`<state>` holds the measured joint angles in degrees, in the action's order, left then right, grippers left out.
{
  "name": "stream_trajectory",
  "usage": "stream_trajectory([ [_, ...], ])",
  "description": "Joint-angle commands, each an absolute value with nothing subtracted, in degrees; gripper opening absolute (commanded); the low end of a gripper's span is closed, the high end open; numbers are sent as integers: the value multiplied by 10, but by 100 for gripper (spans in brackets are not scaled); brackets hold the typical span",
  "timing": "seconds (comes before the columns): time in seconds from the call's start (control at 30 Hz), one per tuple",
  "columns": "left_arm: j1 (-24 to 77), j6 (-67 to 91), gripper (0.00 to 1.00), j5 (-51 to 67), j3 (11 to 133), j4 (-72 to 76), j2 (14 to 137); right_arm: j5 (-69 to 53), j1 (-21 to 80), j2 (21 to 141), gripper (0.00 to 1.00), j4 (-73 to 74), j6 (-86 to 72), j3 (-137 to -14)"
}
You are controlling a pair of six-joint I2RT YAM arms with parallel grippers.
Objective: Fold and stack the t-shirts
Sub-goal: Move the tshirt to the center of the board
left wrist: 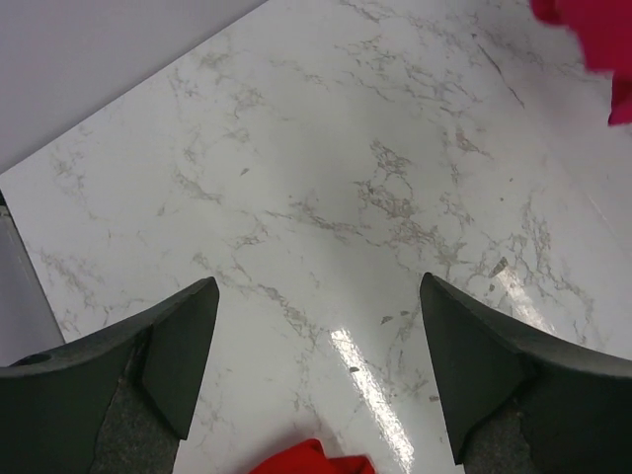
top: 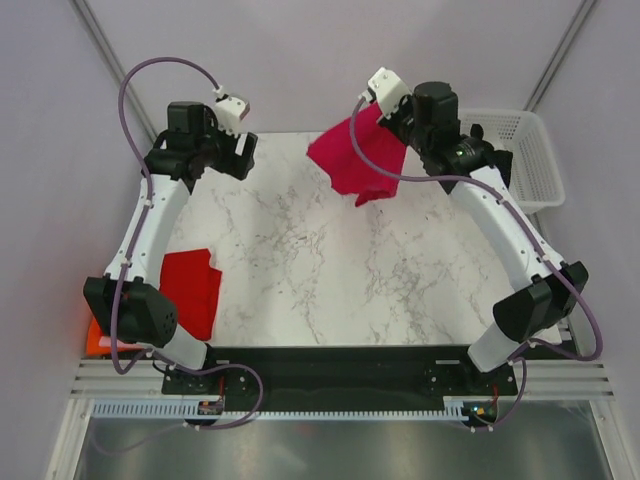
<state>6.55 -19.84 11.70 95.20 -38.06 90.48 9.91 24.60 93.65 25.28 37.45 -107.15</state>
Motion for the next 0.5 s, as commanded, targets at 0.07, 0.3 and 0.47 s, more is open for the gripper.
stream_trajectory([
  [0.07, 66, -180, 89, 164, 911, -328, 898, 13, 229, 936, 3, 253, 286, -879],
  [0.3, 62, -238, 89, 138, 912, -359, 887, 78, 198, 1016, 52, 295, 259, -878],
  [0.47, 55, -224, 88, 158, 860, -342, 858, -54, 228, 929, 51, 276, 292, -844],
])
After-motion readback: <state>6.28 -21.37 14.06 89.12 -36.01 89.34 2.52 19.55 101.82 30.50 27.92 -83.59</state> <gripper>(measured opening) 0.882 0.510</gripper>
